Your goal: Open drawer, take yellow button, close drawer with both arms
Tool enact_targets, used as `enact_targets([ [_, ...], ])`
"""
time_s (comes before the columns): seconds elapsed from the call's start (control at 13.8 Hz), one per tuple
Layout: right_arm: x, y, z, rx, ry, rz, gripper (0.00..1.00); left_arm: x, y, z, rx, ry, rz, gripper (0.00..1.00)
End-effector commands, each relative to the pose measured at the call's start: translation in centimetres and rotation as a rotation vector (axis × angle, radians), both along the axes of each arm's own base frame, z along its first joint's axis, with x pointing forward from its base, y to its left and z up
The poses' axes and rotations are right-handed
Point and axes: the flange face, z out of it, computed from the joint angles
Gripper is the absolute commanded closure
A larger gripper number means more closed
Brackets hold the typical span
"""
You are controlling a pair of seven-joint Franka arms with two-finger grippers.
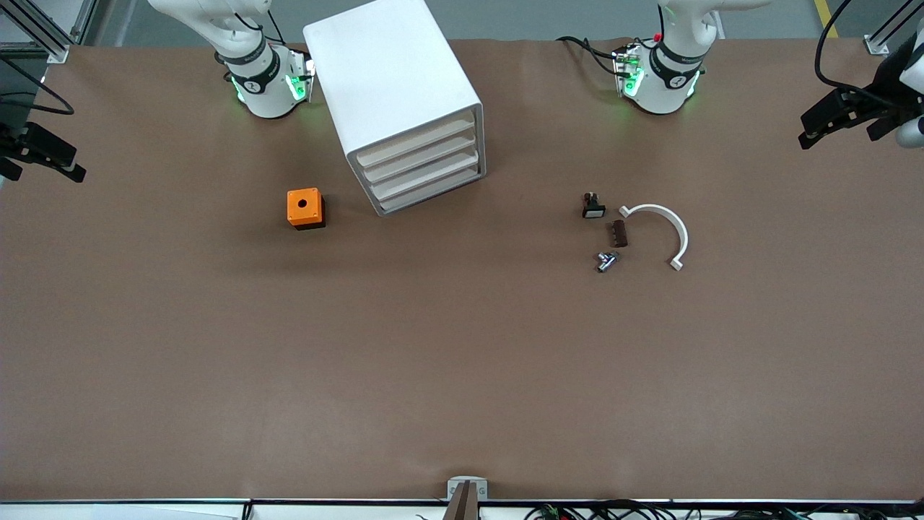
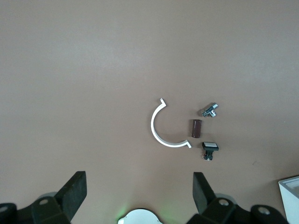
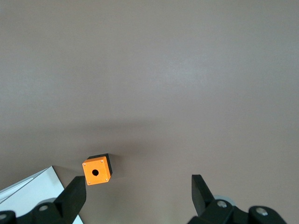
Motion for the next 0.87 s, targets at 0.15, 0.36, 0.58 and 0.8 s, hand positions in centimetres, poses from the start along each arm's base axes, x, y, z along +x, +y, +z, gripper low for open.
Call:
enact_targets([
  [0.15, -0.8, -0.3, 0.3, -0.011, -0.008, -0.009, 0.0, 0.4, 0.3, 0.4, 0.019, 0.006, -0.018, 0.0],
  [0.36, -0.8, -0.3, 0.2, -0.012, -0.003, -0.01, 0.0, 1.5, 0.4, 0.5, 0.018, 0.002, -0.012, 0.0],
  [0.58, -0.8, -0.3, 0.1, -0.01, 0.004, -0.012, 0.0, 4.1, 0.8, -0.6, 0.014, 0.015, -0.005, 0.0],
  [0.8, -0.9, -0.1, 0.0, -0.009, 0.015, -0.01, 0.0, 5.9, 1.4, -3.0, 0.003, 0.058, -0.007, 0.0],
])
